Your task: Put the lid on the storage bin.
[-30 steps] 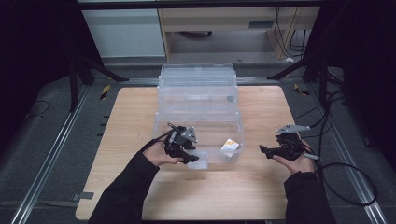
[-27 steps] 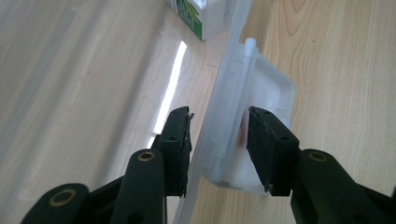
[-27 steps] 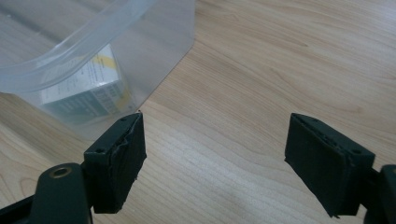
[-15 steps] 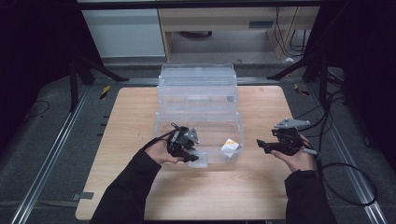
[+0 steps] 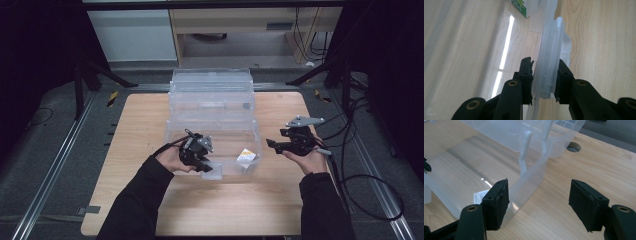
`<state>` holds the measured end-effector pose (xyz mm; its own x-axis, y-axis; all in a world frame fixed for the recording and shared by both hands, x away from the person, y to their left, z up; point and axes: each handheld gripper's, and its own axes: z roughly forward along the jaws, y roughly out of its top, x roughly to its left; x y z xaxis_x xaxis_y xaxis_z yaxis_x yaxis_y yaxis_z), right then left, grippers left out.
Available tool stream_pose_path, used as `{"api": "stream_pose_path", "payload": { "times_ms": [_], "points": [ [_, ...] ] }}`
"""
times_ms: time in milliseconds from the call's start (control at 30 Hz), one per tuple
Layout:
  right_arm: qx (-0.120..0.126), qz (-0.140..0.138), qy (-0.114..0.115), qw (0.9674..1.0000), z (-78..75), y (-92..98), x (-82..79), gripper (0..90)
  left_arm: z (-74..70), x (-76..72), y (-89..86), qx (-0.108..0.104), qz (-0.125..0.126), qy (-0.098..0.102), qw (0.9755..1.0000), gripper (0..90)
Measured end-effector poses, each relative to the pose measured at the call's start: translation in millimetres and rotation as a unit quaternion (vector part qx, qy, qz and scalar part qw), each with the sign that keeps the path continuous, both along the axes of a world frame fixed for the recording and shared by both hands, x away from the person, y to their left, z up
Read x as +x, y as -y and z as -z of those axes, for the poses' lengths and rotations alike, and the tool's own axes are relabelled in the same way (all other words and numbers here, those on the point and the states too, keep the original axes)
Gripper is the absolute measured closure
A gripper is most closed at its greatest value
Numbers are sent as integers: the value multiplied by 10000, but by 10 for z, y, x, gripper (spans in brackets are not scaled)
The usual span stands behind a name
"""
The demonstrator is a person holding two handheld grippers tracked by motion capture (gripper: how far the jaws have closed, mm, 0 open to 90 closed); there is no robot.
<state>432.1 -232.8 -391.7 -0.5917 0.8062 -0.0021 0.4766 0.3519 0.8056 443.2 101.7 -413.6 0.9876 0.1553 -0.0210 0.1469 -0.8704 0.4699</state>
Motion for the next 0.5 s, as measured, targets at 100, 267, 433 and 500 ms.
{"api": "stream_pose_path", "payload": {
  "times_ms": [100,267,433,500],
  "points": [
    [19,-102,49,9999,-50,-59,60,343,5,-2,-4,-34,35,23,10000,715],
    [21,-208,145,9997,-127,-123,104,351,4,-9,-2,-38,77,4,10000,718],
    [80,-390,260,9989,-262,-213,168,379,8,-19,1,-72,133,0,9999,722],
    [55,-559,329,9979,-339,-284,216,403,10,-8,-6,-96,143,-30,9998,723]
  ]
}}
